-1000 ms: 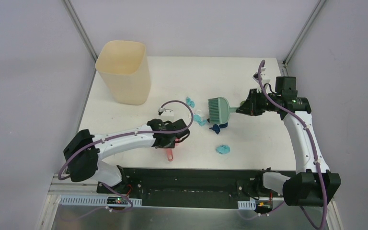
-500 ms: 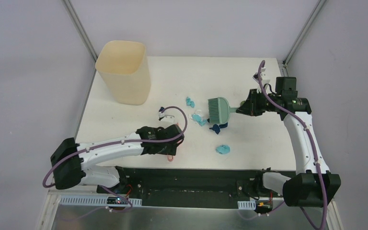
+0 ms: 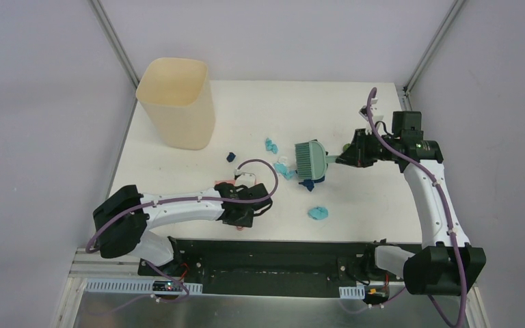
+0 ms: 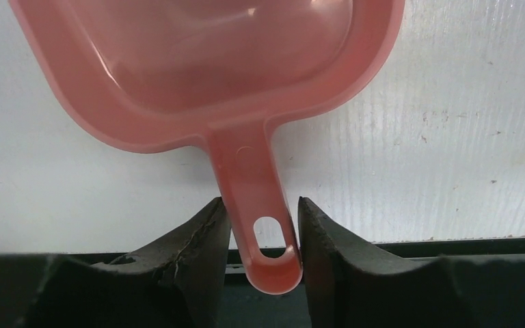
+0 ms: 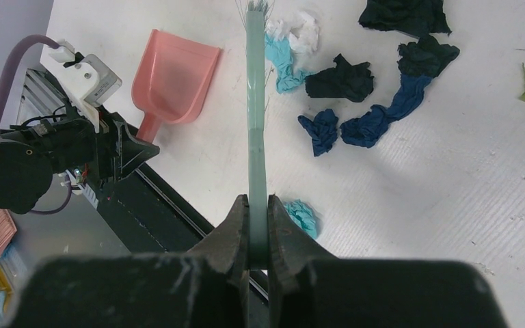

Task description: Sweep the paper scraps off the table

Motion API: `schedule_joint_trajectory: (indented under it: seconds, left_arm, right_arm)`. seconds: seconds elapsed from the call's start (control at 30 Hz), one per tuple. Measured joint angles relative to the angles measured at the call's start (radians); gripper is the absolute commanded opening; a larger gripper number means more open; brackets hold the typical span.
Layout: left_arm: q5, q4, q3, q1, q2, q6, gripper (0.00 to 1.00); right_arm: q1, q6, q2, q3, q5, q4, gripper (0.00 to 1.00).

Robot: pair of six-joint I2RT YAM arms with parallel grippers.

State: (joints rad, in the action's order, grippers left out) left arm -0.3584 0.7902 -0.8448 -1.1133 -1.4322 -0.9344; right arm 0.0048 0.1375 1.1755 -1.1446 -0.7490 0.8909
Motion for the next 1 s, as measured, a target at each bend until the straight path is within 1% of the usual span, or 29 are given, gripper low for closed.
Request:
schedule_joint_trajectory:
  seconds: [0.2, 0.33, 0.4, 0.47, 0.57, 0.7, 0.83, 0.9, 1.0]
  left_arm:
    - [0.007, 0.013, 0.0, 0.0, 0.005, 0.019, 0.32]
    - [0.011, 0.094, -0.05, 0.0, 0.021, 0.113, 0.32]
    - [0.005, 0.142, -0.104, 0.0, 0.035, 0.192, 0.28]
    - [-0.007, 0.193, -0.181, 0.0, 0.047, 0.29, 0.2]
    - [-0.02, 0.235, -0.28, 0.0, 0.058, 0.427, 0.12]
    - [0.011, 0.242, -0.33, 0.003, 0.057, 0.598, 0.0]
    - [0.101, 0.236, -0.35, 0.01, -0.004, 0.744, 0.0]
    - [0.148, 0.226, -0.351, 0.015, -0.039, 0.802, 0.0]
    - [0.223, 0.205, -0.351, 0.019, -0.087, 0.894, 0.0]
  right_arm:
    - [0.0, 0.001, 0.0, 0.001, -0.001, 0.0, 0.0]
    - [0.0, 0.02, 0.0, 0.0, 0.0, 0.005, 0.0]
    - [0.0, 0.041, 0.0, -0.002, 0.002, 0.02, 0.0]
    - [0.0, 0.064, 0.006, -0.023, 0.013, 0.06, 0.0]
    - [0.0, 0.104, 0.042, -0.109, 0.044, 0.135, 0.0]
    - [0.0, 0.168, 0.122, -0.303, 0.14, 0.249, 0.0]
    - [0.0, 0.233, 0.19, -0.463, 0.278, 0.371, 0.0]
    - [0.0, 0.257, 0.211, -0.497, 0.346, 0.419, 0.0]
    - [0.0, 0.287, 0.233, -0.506, 0.447, 0.486, 0.0]
